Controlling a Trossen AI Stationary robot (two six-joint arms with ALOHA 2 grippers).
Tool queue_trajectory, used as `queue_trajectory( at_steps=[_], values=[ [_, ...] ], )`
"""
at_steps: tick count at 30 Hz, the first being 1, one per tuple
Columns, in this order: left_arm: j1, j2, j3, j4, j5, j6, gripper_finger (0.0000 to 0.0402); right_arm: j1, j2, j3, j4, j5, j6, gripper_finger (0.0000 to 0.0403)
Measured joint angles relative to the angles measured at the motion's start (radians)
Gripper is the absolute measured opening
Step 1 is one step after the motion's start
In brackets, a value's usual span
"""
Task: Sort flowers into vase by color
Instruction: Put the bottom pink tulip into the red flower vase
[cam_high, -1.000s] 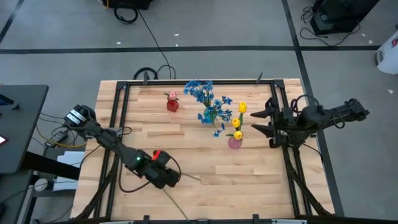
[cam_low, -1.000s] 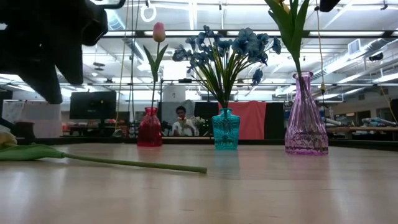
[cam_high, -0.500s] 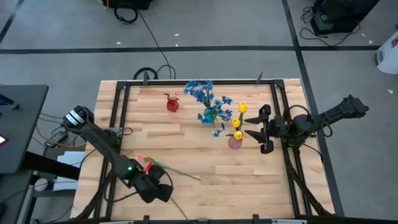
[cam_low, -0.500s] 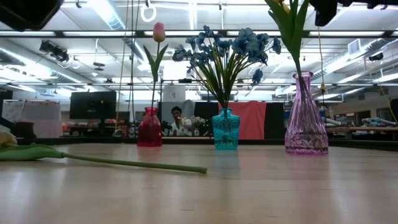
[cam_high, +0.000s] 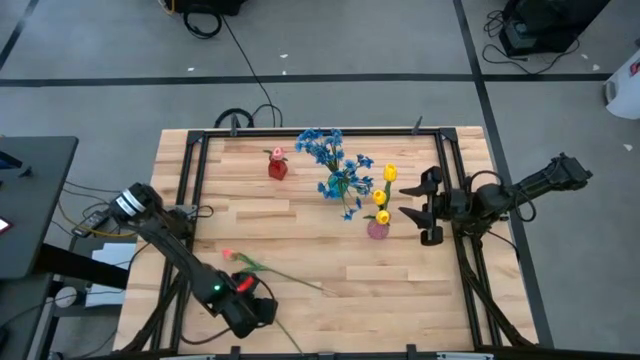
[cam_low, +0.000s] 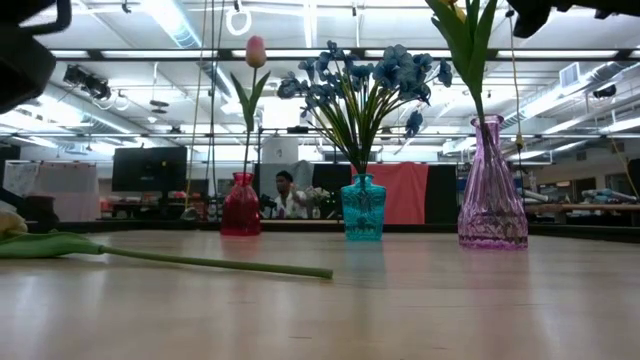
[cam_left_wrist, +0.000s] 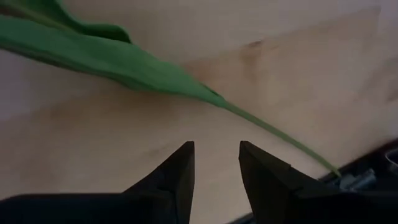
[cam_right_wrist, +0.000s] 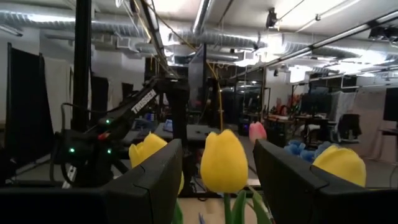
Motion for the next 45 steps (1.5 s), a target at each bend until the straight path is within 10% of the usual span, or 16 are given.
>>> queue_trajectory(
  at_steps=[13,45],
  values=[
    [0.010,0.031,0.000,-0.039,-0.117,-0.052,0.0153,-0.023,0.020,0.000,-0.001,-0.003,-0.011,0.0211],
    [0.070,0.079,0.000,-0.040,-0.012,-0.046,0.0137,-0.023,0.039,0.000,0.026,-0.035,-0.034,0.0211]
  ],
)
